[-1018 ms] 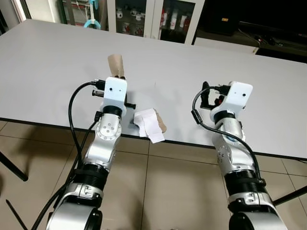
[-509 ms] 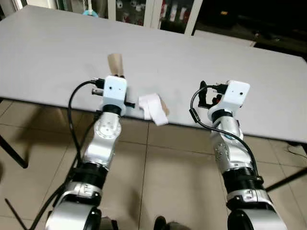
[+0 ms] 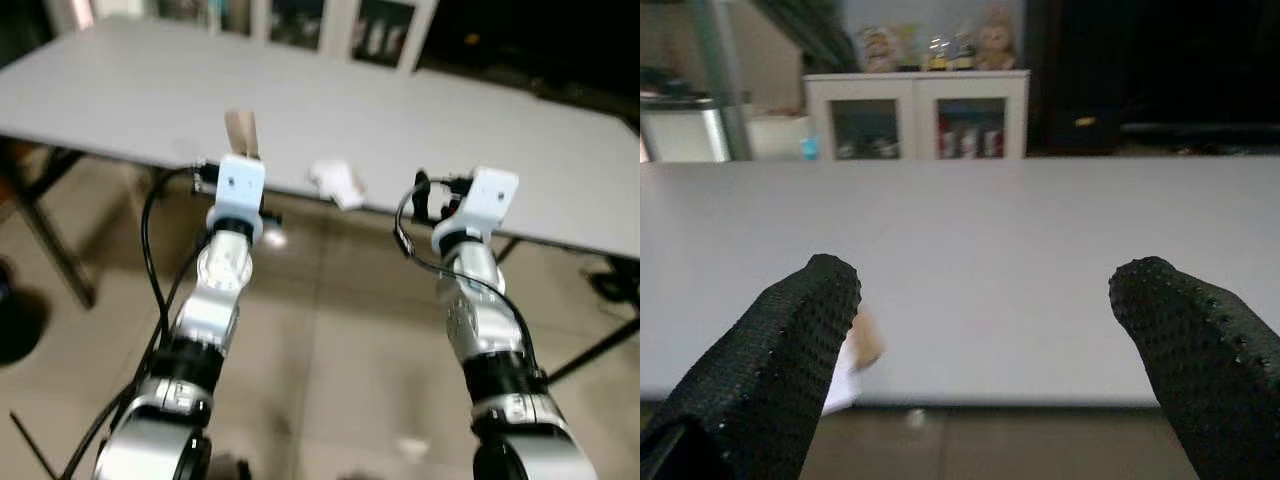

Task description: Picking trash to rubbish bin

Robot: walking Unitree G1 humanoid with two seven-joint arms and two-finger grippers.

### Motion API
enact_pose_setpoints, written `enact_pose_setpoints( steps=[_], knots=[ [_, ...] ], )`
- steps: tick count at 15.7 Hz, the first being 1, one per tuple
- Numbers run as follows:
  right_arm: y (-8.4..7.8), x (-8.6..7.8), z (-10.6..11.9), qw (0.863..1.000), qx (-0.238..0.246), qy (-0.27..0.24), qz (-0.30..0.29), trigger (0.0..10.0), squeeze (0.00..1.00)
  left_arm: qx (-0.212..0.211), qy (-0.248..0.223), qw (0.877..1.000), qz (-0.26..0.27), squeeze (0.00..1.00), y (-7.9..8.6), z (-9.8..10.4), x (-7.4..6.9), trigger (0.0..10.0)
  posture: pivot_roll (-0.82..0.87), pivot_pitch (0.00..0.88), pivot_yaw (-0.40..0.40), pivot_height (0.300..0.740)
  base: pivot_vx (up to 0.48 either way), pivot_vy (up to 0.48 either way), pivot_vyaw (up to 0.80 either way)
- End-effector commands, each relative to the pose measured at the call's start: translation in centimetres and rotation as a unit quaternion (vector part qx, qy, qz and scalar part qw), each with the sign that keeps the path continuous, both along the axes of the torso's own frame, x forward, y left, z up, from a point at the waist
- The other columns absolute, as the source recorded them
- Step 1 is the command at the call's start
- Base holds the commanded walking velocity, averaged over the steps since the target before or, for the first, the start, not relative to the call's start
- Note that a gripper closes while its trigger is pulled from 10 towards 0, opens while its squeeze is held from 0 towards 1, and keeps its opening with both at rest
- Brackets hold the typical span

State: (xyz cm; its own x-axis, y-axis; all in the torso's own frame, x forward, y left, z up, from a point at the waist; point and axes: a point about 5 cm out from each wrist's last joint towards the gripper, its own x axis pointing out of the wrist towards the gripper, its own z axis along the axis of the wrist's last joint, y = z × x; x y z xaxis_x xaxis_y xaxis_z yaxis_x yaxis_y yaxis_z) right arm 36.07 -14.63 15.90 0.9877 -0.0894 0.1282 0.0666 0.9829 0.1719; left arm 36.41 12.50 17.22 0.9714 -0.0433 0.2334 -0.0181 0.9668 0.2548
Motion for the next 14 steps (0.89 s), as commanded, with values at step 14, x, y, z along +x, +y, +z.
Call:
enact_pose_setpoints(
  steps=[14],
  knots=[
    [-1.2, -6.3, -15.9, 0.94, -0.036, 0.331, 0.082, 10.0, 0.0, 0.017, 0.361, 0.932, 0.019, 0.0, 4.7, -16.4, -6.1, 10.0, -0.03, 0.041, -0.128, 0.74, -0.11, 0.0, 0.0]
  ],
)
